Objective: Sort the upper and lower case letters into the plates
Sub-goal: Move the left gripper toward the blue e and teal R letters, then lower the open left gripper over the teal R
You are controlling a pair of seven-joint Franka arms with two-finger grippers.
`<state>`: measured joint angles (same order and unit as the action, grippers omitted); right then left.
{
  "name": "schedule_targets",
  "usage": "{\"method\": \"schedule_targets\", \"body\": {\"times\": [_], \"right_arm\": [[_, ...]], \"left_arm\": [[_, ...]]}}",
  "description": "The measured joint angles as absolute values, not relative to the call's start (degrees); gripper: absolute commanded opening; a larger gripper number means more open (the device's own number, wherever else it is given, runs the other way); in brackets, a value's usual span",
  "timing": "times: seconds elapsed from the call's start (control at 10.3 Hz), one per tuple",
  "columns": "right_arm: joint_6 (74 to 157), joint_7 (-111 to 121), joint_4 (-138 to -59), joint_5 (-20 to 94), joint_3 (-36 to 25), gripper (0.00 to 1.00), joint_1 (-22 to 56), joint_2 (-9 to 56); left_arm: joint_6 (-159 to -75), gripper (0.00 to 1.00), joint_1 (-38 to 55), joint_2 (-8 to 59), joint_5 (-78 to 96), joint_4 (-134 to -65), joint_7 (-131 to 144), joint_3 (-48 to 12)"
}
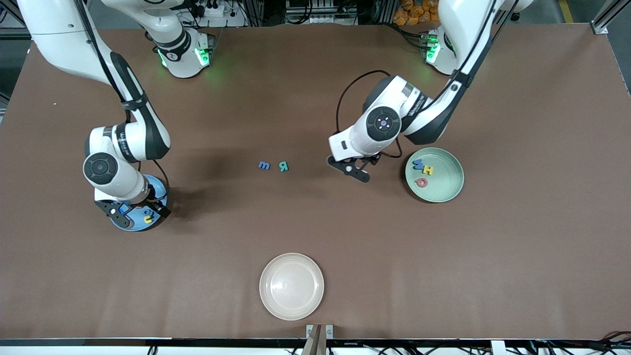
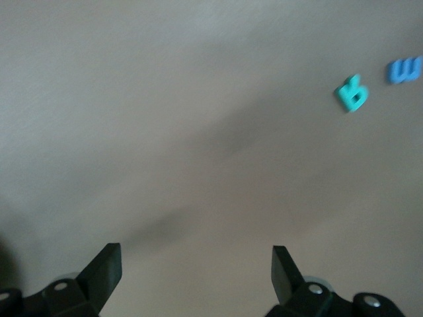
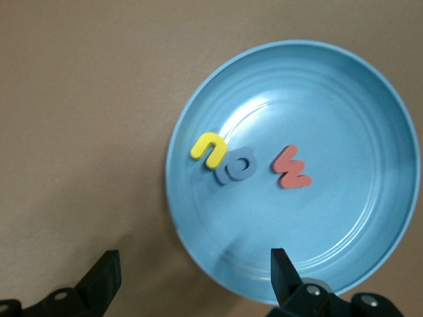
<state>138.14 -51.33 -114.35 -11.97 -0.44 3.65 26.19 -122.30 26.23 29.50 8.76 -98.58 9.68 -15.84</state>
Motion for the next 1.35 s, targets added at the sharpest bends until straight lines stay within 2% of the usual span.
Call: {"method": "schedule_targets", "body": {"times": [0.29,0.48,0.68,1.06,1.35], "right_arm": [[137.2,-51.3,-114.0,-11.2,-0.4,1.00,4.4,26.0],[137.0,-51.3,-113.8,-11.2,-0.5,1.00,4.3,26.0],[136.9,-51.3,-113.7,-11.2,-0.6,1.00,4.2,26.0],[136.8,-51.3,-113.7,-11.2,-0.6,1.00,4.2,25.9],[136.8,-51.3,-113.6,-11.2,-0.6,1.00,4.2,25.9]], "left_arm": [[-127.5,1.00,30.8,36.8,8.8,-92.0,13.5,-15.8],[-135.0,1.00,35.2,40.3,7.1,-89.4,13.5,-15.5],[-140.6,1.00,40.0,42.6,-0.6,-89.0,14.0,-14.6],[-144.7,1.00,42.8,45.5,-10.7,-88.8,13.7,-14.1],[-154.8,1.00,45.5,48.6,-13.0,-88.9,13.7,-14.1]]}}
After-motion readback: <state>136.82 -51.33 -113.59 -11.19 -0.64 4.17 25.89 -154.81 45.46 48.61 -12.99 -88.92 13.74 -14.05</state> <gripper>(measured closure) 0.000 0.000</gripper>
